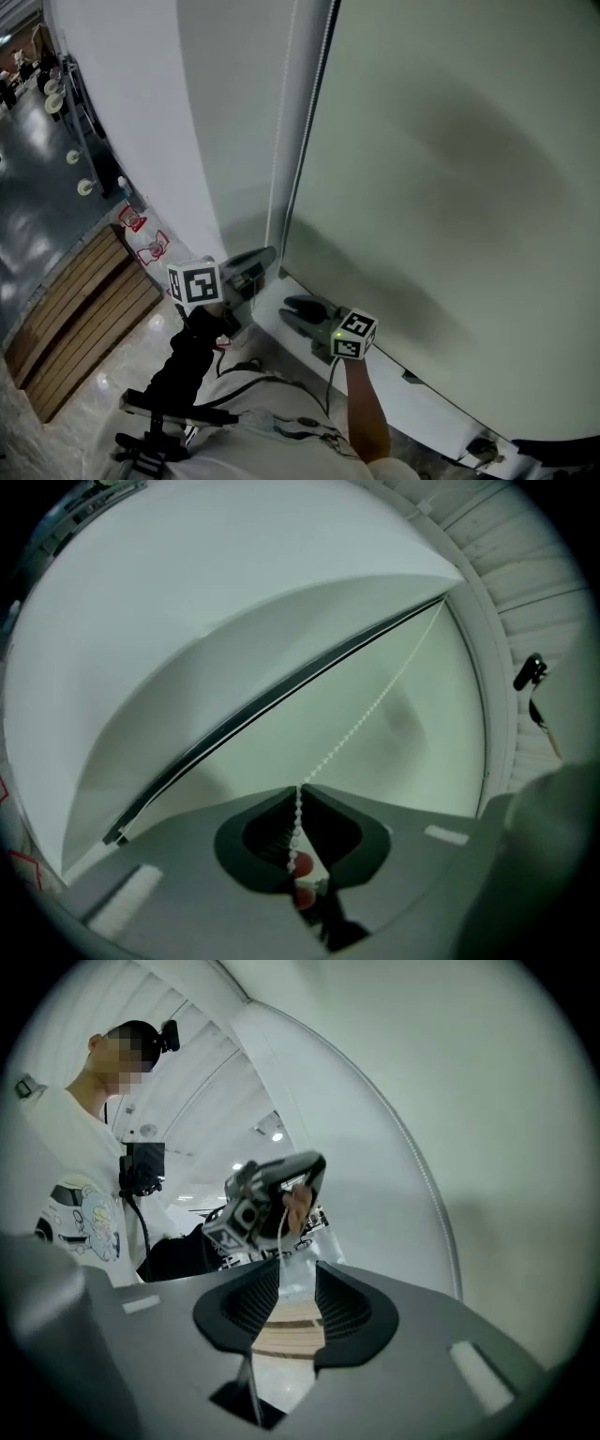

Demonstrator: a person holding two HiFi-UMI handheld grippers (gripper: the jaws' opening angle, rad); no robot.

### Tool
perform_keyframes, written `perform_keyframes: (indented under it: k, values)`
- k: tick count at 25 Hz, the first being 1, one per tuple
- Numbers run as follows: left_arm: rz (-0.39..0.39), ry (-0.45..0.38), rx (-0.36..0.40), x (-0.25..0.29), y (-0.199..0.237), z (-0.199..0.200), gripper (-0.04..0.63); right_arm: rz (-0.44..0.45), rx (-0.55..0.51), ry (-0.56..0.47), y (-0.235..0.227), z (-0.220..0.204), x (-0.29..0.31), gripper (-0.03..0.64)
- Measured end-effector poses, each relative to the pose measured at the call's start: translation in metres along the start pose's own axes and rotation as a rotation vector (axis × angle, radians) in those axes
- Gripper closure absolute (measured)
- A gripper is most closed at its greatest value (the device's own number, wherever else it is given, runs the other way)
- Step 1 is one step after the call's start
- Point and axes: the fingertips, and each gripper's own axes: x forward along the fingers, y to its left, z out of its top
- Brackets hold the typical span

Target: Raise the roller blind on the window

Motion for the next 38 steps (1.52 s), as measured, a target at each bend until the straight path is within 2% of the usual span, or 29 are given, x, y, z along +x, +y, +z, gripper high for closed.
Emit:
perform_keyframes:
  k: [5, 11, 16, 21, 26, 32, 35, 38]
  values:
    - [0.045, 0.062, -0.061, 0.002, 0.032, -0.036, 0.584, -0.066, -0.143, -0.094, -0.004, 0.076, -0.019, 0.491]
    - [0.097, 0.126, -0.104, 0.007, 0.062, -0.072, 0.584, -0.109, -0.324, -0.246, 0.022, 0.219, -0.026, 0.491]
    - [0.12, 0.155, -0.106, 0.009, 0.076, -0.087, 0.584, -0.088, -0.496, -0.262, 0.058, 0.328, -0.01, 0.483]
    - [0.127, 0.18, -0.132, 0.008, 0.074, -0.099, 0.592, -0.058, -0.558, -0.257, 0.078, 0.405, 0.007, 0.48]
    - [0.117, 0.183, -0.123, 0.008, 0.069, -0.103, 0.594, -0.036, -0.629, -0.223, 0.096, 0.451, 0.022, 0.48]
    - [0.108, 0.179, -0.126, 0.01, 0.064, -0.108, 0.594, 0.002, -0.652, -0.255, 0.118, 0.476, 0.025, 0.51]
    - [0.109, 0.174, -0.125, 0.009, 0.065, -0.107, 0.592, -0.001, -0.634, -0.274, 0.119, 0.48, 0.024, 0.569]
    - [0.091, 0.176, -0.113, 0.008, 0.063, -0.105, 0.591, 0.005, -0.559, -0.3, 0.115, 0.484, 0.019, 0.6]
